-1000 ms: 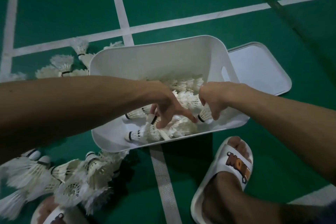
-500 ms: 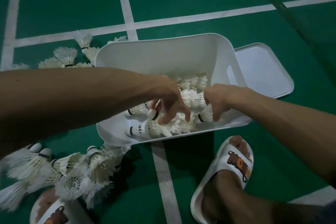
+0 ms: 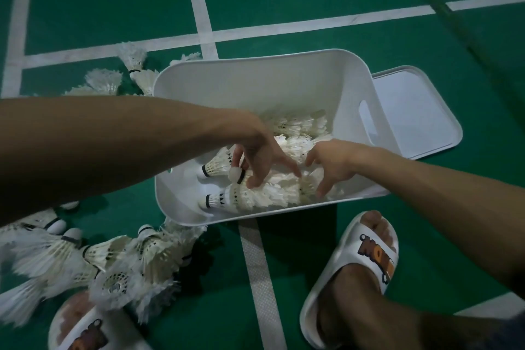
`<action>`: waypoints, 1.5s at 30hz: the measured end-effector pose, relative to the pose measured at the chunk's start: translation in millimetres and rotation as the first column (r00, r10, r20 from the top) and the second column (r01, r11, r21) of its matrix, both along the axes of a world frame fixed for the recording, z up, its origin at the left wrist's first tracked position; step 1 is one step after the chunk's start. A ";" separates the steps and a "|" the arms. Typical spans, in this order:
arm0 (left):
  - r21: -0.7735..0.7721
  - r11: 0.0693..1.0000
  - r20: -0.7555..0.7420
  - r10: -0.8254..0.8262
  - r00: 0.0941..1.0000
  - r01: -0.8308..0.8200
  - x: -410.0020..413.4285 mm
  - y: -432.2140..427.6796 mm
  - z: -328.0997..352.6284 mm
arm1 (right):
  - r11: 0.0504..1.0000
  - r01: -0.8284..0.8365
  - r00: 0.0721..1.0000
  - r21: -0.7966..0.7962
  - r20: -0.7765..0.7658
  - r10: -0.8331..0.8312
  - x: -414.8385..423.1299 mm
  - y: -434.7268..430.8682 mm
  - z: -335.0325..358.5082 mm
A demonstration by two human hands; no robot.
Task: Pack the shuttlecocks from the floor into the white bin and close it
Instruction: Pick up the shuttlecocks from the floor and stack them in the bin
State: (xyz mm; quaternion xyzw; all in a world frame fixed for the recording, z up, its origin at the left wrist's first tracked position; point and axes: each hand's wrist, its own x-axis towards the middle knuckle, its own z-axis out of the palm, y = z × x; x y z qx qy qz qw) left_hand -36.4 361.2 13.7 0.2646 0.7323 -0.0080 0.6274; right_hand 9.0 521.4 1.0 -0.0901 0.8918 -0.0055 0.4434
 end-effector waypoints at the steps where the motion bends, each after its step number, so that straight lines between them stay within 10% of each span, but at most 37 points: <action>1: 0.015 0.998 -0.002 -0.064 0.998 0.064 -0.3 0.3 2.7 | 1.000 0.009 1.000 0.000 0.007 -0.009 -3.2 1.5 3.9; 45: 0.303 0.910 0.014 0.294 0.956 -0.284 1.2 -25.1 -7.9 | 0.955 0.288 0.954 -0.071 0.106 -0.280 1.5 10.8 -5.5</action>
